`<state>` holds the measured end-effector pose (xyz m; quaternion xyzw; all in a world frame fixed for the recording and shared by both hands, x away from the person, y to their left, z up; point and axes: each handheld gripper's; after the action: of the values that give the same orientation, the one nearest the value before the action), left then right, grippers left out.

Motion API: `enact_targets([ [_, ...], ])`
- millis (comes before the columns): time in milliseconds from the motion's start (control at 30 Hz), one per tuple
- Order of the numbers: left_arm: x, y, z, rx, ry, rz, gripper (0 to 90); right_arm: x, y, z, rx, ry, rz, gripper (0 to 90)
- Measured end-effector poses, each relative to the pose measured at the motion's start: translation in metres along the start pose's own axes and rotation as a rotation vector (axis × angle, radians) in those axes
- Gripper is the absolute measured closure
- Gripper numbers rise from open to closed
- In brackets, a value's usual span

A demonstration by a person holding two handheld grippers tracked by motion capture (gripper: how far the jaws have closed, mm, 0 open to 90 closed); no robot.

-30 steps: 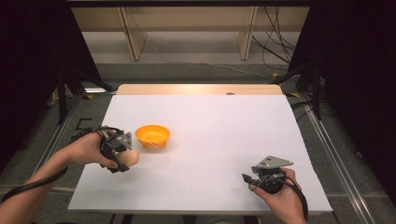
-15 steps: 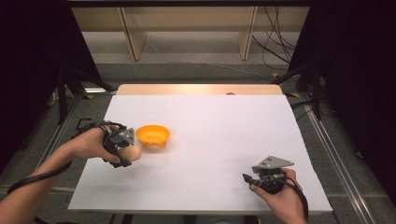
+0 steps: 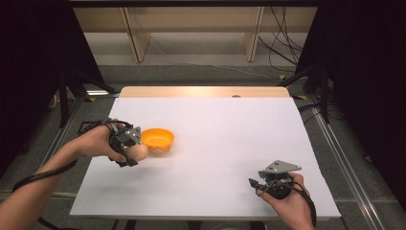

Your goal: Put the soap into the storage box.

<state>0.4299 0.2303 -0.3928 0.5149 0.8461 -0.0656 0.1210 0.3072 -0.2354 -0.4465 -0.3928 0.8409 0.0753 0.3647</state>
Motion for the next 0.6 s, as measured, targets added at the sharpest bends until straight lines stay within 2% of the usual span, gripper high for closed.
enact_targets([
  [100,-0.003,0.002,-0.001,-0.004,-0.005,0.016,32.3,0.000,0.000,0.000,0.004,-0.001,-0.004,53.9],
  [133,-0.003,0.002,-0.001,-0.001,-0.005,0.003,32.3,0.000,0.000,0.000,0.000,0.000,-0.001,53.8],
  [167,-0.004,0.002,-0.001,0.000,-0.005,0.006,32.3,0.000,0.000,0.000,0.001,-0.002,0.004,53.8],
  [200,-0.006,0.004,-0.001,-0.006,-0.005,0.027,32.4,0.000,0.000,0.000,-0.001,-0.004,0.000,53.9],
  [233,-0.005,0.002,-0.001,0.003,-0.002,0.001,32.3,0.000,0.000,0.000,0.007,-0.003,-0.001,53.9],
  [300,-0.007,0.003,-0.001,0.000,-0.007,0.006,32.3,0.000,0.000,0.000,0.005,-0.004,0.006,53.8],
  [367,-0.009,0.005,-0.002,-0.005,-0.009,0.031,32.3,0.000,0.000,0.000,0.009,-0.006,0.005,53.9],
  [400,-0.009,0.004,-0.002,0.001,-0.010,0.011,32.3,0.000,0.000,0.000,0.007,-0.006,0.007,53.8],
  [467,-0.010,0.004,-0.002,-0.001,-0.008,0.018,32.3,0.000,0.000,0.000,0.005,-0.010,0.005,53.9],
  [500,-0.011,0.005,-0.002,-0.005,-0.014,0.033,32.3,0.000,0.001,0.000,0.005,-0.009,0.026,53.9],
  [600,-0.012,0.005,-0.003,0.001,-0.012,0.015,32.3,0.000,0.001,0.000,0.005,-0.008,0.025,53.9],
])
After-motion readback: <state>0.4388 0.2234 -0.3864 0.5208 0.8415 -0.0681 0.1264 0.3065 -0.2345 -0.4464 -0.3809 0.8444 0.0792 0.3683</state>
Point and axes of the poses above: each handheld gripper's, and its own axes: z roughly forward along the jaws, x roughly out of its underside, y roughly to its left, and after that the axes turned 15 degrees about -z, right-handed
